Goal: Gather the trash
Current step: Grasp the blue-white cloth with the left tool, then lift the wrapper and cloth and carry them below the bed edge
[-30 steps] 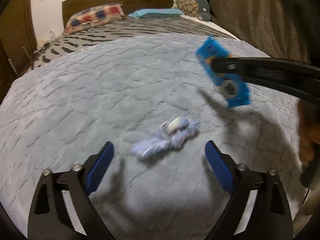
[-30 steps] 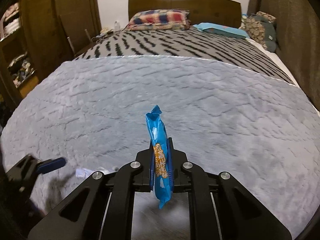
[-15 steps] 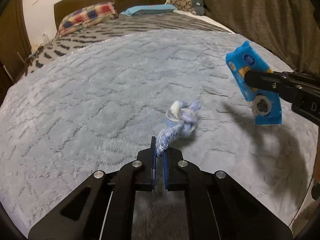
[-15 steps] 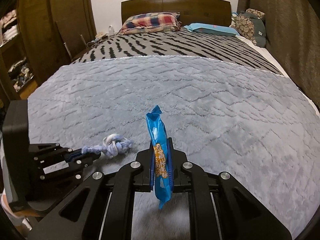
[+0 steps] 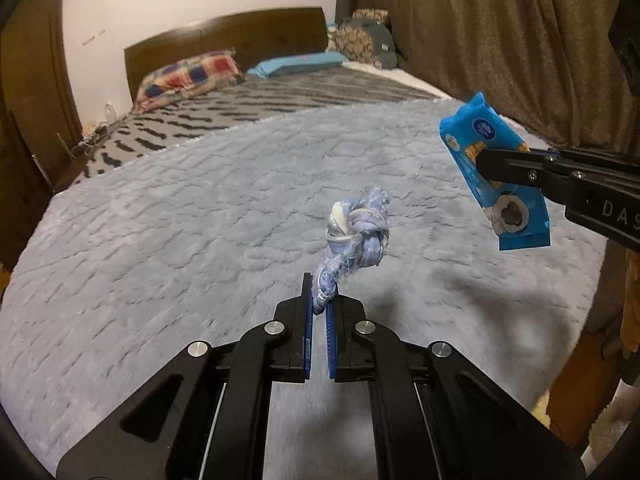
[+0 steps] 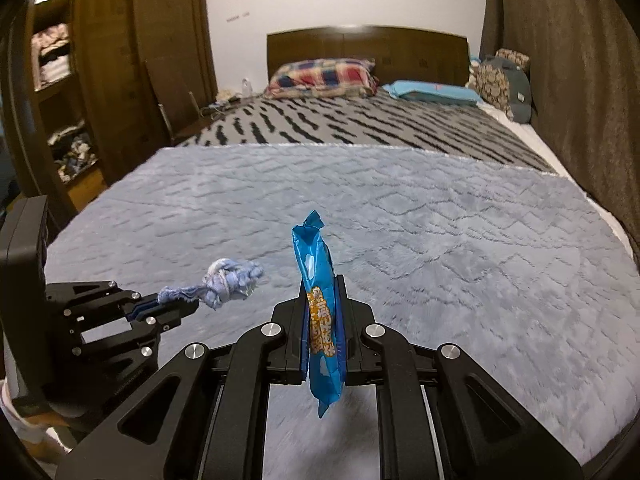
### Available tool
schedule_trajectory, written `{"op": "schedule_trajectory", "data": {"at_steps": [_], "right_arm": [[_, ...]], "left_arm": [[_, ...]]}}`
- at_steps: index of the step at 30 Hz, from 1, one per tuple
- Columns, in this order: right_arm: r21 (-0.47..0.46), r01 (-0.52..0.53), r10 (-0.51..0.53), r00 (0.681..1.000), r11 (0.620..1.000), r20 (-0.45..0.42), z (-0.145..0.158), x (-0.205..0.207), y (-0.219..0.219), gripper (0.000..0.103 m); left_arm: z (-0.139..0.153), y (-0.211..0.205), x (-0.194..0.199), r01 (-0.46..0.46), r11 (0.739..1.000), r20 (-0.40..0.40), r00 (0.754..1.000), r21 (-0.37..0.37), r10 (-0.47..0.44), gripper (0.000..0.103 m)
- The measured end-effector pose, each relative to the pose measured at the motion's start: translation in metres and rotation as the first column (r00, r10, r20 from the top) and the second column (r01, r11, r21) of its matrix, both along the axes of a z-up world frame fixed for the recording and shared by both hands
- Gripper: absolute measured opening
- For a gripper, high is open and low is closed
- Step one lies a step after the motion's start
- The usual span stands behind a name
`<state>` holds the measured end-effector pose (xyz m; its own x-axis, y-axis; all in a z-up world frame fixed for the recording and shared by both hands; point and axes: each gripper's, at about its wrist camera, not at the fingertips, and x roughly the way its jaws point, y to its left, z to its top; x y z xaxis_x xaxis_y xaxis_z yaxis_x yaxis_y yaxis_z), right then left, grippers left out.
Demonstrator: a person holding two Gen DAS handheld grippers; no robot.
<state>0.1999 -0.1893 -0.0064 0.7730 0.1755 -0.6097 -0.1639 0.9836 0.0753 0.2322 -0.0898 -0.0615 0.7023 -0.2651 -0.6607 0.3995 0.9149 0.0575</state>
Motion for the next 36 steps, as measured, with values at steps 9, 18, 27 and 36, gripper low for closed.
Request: {"op": "schedule_trajectory", "data": {"at_steps": [9, 18, 27, 36], "right_arm": [[0.062, -0.021, 0.017, 0.998, 0.998, 0.062, 0.005, -0.088, 0.012, 0.012], [0.135, -0.043, 0.041, 0.999, 0.99, 0.018, -0.04, -0.16, 0.029, 0.012], [0.091, -0.053, 0.064, 0.989, 0.994, -0.134, -0.105, -0.19, 0.039, 0.012], [0.115, -0.028, 0.066, 0.936, 0.993, -0.345, -0.188, -0.194, 0.041, 0.012]], "left_arm": [[0.023, 0.023, -0.098, 0.0, 0.999, 0.082, 0.997, -0.032, 0.002, 0.004], [-0.005, 0.043, -0.177, 0.005, 0.996, 0.067, 0.998, -0.091, 0.001, 0.004], [-0.078, 0.047, -0.217, 0.029, 0.997, -0.103, 0.994, -0.069, -0.036, 0.004], [-0.148, 0.044, -0.214, 0.044, 0.998, -0.271, 0.961, -0.048, -0.055, 0.004]]}}
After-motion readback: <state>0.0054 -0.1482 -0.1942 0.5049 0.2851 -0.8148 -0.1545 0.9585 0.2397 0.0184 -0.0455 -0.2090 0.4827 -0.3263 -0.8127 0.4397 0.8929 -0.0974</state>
